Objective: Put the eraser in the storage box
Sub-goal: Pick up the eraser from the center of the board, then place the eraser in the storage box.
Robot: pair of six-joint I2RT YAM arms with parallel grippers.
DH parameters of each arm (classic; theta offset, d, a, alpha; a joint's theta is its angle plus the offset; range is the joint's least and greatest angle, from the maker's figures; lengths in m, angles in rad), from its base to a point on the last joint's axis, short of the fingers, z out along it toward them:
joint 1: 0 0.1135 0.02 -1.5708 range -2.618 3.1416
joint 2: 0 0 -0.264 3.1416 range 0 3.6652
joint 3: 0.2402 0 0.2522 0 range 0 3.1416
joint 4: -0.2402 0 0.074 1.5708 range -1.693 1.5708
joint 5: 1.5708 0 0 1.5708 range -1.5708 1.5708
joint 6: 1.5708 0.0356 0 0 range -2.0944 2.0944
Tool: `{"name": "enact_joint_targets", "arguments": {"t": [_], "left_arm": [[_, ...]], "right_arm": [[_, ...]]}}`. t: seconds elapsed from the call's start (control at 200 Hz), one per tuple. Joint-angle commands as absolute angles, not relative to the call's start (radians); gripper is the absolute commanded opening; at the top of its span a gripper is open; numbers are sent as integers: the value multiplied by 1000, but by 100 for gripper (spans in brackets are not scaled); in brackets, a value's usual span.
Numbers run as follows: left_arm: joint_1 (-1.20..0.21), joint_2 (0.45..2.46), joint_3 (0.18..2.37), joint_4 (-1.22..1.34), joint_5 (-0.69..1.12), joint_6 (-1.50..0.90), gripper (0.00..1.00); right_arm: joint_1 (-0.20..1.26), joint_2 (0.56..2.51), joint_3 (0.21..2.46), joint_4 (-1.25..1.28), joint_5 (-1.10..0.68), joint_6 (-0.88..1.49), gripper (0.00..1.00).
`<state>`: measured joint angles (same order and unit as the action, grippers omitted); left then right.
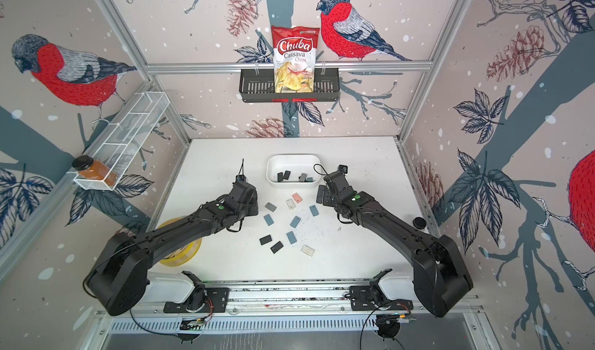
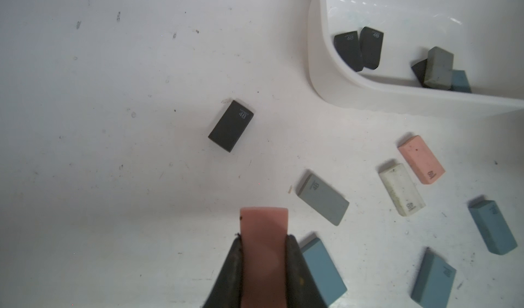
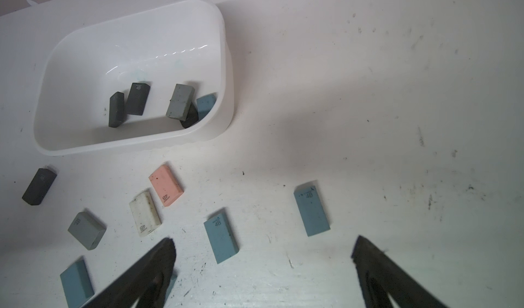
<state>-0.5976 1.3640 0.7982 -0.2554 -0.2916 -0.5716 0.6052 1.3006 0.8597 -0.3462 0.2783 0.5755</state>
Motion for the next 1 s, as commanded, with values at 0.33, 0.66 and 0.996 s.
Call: {"name": "enact_joint_targets", "arguments": {"t": [0.33, 0.66, 0.996], "left_arm": [[-597, 1602, 1136, -327, -314, -495, 0], [-597, 1897, 1466, -399, -287, -465, 0], [-595, 2091, 1632, -444, -316, -469, 0]], "right_arm": [[603, 1181, 752, -324, 325, 606, 100], [598, 1109, 724, -350, 351, 600, 100], [595, 1084, 702, -350, 351, 593, 100]]}}
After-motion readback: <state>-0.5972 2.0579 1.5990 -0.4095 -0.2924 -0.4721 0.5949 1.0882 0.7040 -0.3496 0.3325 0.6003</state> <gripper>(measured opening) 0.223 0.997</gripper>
